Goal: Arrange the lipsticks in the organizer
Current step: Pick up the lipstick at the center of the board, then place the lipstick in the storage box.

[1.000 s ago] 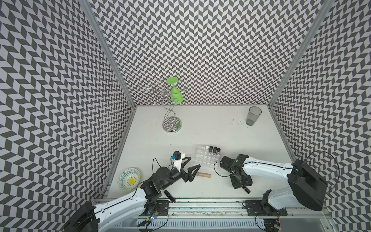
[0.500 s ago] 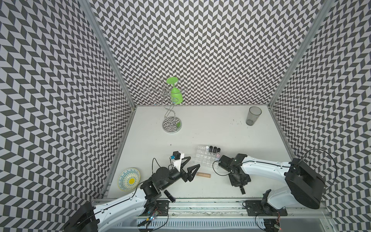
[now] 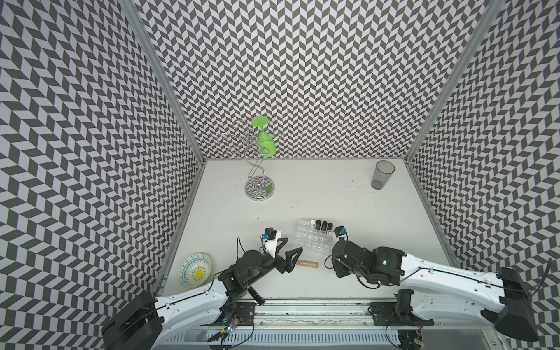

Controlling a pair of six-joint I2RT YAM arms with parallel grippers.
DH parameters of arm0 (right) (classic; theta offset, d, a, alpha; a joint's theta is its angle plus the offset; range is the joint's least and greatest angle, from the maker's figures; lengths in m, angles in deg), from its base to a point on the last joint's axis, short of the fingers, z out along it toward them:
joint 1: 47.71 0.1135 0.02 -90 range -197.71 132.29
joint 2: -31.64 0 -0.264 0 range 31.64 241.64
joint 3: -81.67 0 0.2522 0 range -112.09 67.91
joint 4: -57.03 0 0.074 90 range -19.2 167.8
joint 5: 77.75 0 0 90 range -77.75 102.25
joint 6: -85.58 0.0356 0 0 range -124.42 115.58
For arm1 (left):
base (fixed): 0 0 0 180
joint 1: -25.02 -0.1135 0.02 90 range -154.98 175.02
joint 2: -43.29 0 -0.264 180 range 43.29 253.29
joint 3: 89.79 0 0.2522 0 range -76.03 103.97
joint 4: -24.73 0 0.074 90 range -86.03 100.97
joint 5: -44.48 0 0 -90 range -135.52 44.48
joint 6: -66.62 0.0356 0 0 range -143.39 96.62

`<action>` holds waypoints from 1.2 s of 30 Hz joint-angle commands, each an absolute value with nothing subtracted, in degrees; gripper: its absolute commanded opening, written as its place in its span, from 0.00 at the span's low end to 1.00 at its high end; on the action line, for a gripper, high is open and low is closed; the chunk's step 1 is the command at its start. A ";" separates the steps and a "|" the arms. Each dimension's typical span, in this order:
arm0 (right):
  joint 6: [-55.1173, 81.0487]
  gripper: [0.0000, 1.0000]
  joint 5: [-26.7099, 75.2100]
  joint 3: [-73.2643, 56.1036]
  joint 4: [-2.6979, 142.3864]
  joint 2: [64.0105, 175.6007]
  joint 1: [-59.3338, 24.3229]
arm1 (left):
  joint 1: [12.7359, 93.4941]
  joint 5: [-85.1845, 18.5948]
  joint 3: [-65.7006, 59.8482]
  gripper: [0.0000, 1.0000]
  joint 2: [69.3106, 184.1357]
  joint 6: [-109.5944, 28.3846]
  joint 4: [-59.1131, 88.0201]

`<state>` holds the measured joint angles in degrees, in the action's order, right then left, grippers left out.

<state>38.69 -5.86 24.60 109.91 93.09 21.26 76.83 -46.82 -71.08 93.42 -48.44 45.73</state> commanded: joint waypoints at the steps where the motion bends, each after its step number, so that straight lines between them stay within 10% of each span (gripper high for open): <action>1: 38.15 0.02 -16.43 26.47 95.98 91.96 26.69 | 76.52 -46.18 -69.55 0.85 94.83 -48.69 49.73; 14: 19.08 0.00 -37.12 34.33 55.64 99.02 27.12 | 71.31 -45.00 -69.32 0.78 103.17 -49.69 57.87; 36: 15.52 0.00 -34.60 31.96 53.24 110.49 16.81 | 69.58 -40.15 -67.42 0.83 112.43 -49.22 65.51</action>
